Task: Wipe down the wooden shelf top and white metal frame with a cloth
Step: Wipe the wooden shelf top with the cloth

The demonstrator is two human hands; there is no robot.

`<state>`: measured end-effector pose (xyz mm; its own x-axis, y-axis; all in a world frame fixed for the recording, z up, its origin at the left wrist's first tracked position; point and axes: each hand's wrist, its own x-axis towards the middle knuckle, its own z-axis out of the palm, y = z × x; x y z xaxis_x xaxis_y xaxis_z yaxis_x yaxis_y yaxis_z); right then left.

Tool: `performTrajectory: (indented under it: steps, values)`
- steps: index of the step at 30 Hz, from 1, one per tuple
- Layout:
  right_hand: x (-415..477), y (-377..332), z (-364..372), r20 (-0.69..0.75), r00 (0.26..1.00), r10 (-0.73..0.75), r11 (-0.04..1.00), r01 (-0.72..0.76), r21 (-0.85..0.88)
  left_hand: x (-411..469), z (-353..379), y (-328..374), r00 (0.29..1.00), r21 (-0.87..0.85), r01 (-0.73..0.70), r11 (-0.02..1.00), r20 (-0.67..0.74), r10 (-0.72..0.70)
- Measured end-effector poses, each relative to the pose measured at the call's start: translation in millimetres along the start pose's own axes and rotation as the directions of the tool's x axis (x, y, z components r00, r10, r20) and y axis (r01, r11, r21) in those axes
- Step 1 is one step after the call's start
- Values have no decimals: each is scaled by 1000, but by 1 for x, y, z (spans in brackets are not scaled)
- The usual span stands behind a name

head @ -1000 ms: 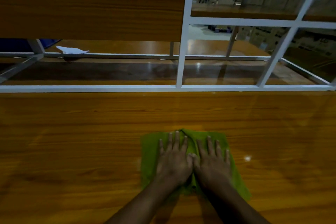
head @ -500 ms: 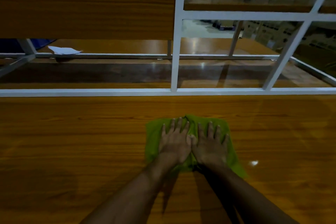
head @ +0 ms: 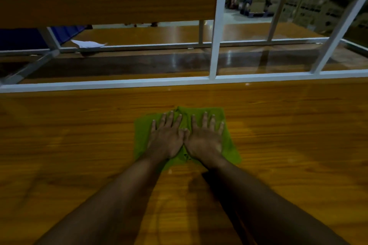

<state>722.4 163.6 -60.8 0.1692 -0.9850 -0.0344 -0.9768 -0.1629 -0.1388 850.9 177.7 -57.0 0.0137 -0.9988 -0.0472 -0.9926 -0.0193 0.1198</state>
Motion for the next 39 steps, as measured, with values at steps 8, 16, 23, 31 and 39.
performTrajectory:
  steps: [8,16,23,31,39]
  values:
    - [-69,-57,11,20,998,-53,998,53,-15,-81,-2,-47,998,-1,61,998,25,-61]
    - [-147,-58,8,15,997,-79,995,78,59,-156,2,-39,999,55,33,998,-5,-33]
    - [-193,-13,6,-51,998,-45,995,50,88,-186,7,14,999,70,-21,997,30,19]
    - [-200,90,-2,-110,989,94,993,-85,82,-161,17,114,985,25,-168,986,40,167]
    - [-168,190,-17,-115,972,205,979,-202,38,-101,28,212,966,-32,-257,966,26,257]
